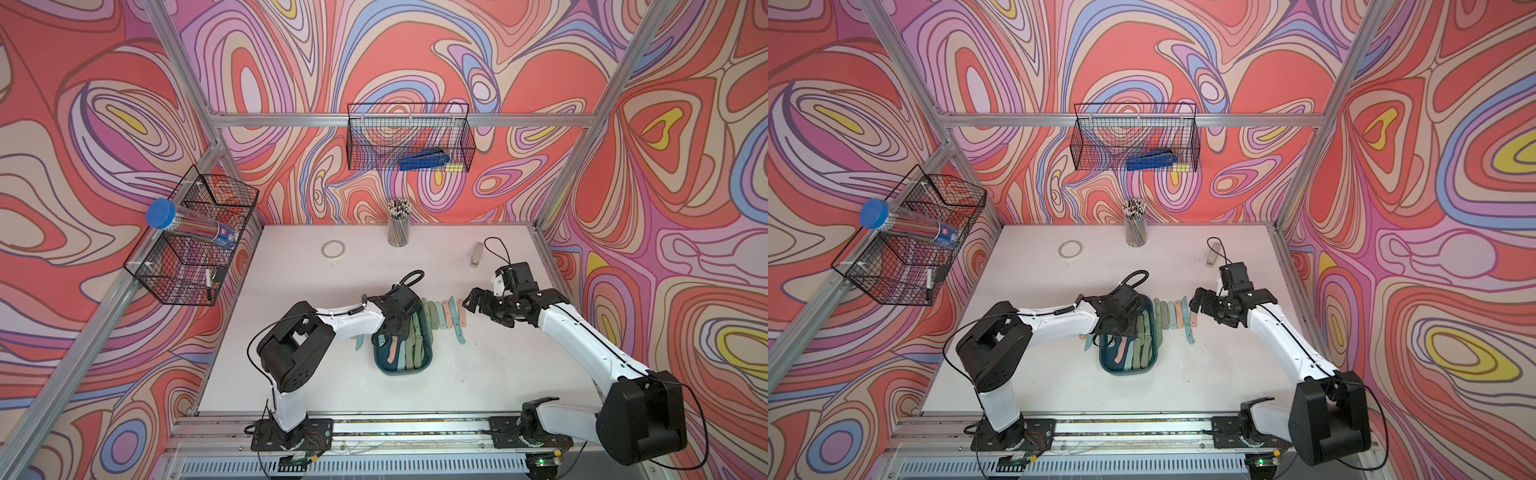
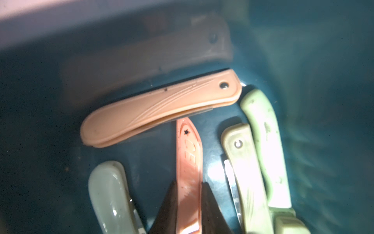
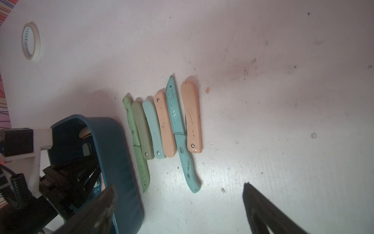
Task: Take the fruit knife out of the storage box
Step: Pick up the fruit knife from the storage box, then place the fruit knife at the center of the board.
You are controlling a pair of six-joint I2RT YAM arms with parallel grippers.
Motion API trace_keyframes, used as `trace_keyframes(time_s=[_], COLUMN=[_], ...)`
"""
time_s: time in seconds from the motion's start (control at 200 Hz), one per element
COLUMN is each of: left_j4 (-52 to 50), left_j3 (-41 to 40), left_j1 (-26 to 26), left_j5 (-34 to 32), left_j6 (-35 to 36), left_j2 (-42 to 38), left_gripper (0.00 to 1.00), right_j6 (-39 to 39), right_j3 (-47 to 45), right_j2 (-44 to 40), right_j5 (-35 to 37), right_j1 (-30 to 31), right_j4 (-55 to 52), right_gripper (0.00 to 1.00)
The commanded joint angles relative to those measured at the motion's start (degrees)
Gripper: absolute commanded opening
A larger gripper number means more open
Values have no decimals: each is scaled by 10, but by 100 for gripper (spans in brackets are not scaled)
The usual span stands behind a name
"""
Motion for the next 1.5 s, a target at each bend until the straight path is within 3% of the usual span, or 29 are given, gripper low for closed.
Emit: trace_keyframes(time_s=[0.0, 0.461, 0.936, 1.272, 1.497], left_j4=[-38, -65, -112, -34, -18], left_j3=[9, 9, -50, -181, -184], left_j1=[2, 9, 153, 262, 266], left_j5=[3, 5, 47, 68, 82], left_j6=[5, 26, 86, 64, 75], left_j2=[-19, -120, -298, -325, -292], left_gripper=[16, 19, 23, 22, 23], right_j6=[3, 5, 6, 0, -1], right_j3=[-3, -9, -14, -9, -8], right_j2=[1, 2, 19, 25, 33], right_j5=[-1, -1, -9, -13, -14], right_j1=[2, 1, 1, 2, 2], right_j4=[9, 11, 27, 23, 27], right_gripper=[98, 98, 98, 98, 98])
